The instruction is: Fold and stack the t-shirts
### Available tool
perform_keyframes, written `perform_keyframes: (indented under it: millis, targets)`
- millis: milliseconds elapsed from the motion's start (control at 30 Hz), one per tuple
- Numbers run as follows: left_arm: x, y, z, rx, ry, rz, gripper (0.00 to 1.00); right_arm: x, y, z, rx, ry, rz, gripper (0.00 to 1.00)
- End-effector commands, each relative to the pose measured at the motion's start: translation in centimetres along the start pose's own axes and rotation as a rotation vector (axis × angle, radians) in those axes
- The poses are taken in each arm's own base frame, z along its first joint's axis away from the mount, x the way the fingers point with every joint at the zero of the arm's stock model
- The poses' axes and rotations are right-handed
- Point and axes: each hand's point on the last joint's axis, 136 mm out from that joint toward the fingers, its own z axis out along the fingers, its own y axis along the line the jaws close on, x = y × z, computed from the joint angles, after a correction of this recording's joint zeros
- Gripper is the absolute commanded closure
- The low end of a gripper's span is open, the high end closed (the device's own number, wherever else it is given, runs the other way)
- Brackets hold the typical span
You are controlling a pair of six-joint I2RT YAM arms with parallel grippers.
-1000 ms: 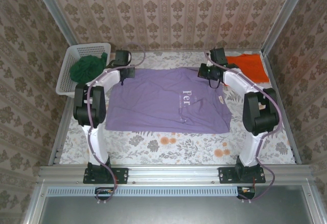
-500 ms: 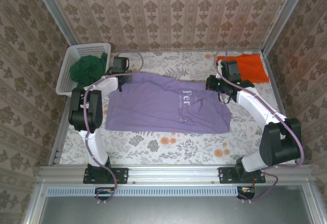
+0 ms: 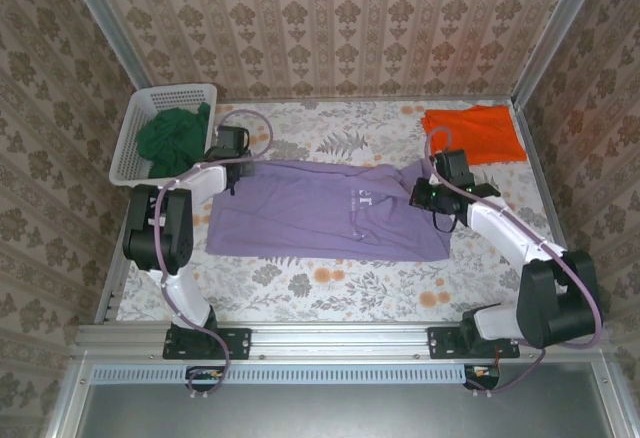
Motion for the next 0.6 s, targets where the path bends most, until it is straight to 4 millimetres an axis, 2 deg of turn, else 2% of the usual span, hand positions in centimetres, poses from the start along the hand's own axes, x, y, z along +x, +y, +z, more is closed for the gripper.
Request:
perform_keyframes:
  millis: [0, 67, 100, 133, 167, 200, 267, 333, 467, 567]
  targets:
    - [1.3, 3.5, -1.5, -0.128, 0.015, -0.146, 0.93, 1.6, -1.2, -0.2, 0.014, -0.007, 0.084, 0.96]
    - [1.9, 4.7, -2.3, -0.163, 0.007, -0.216, 0.90, 2.8, -2.0, -0.2, 0.026, 0.004, 0.126, 0.96]
    - [1.9, 5.1, -2.7, -0.162, -0.006, -0.244, 0.80, 3.4, -2.3, -0.3, 0.028, 0.007, 0.144, 0.95]
    - [1.7, 5.3, -3.2, -0.166, -0.024, -0.267, 0.70, 3.7, -2.6, -0.5, 0.031, 0.003, 0.159, 0.91]
    - [1.5, 5.5, -4.0, -0.167, -0.046, -0.296, 0.64, 4.1, -3.1, -0.7, 0.042, -0.005, 0.179, 0.79]
    - [1.1, 5.3, -4.6, -0.143, -0.066, -0.312, 0.63, 4.2, -3.7, -1.0, 0.061, -0.022, 0.203, 0.69]
    - [0.3, 4.8, -6.0, -0.124, -0.109, -0.317, 0.62, 4.0, -4.6, -1.9, 0.080, -0.066, 0.257, 0.65]
    - [-0.9, 4.1, -7.3, -0.102, -0.152, -0.306, 0.57, 3.4, -4.9, -2.8, 0.073, -0.123, 0.304, 0.57]
    - [-3.2, 0.5, -8.0, 0.031, -0.132, -0.219, 0.55, 1.4, -5.0, -4.3, 0.065, -0.249, 0.351, 0.46]
    - [-4.1, -2.7, -7.5, 0.088, -0.051, -0.091, 0.56, -0.7, -3.8, -4.2, 0.046, -0.258, 0.318, 0.43]
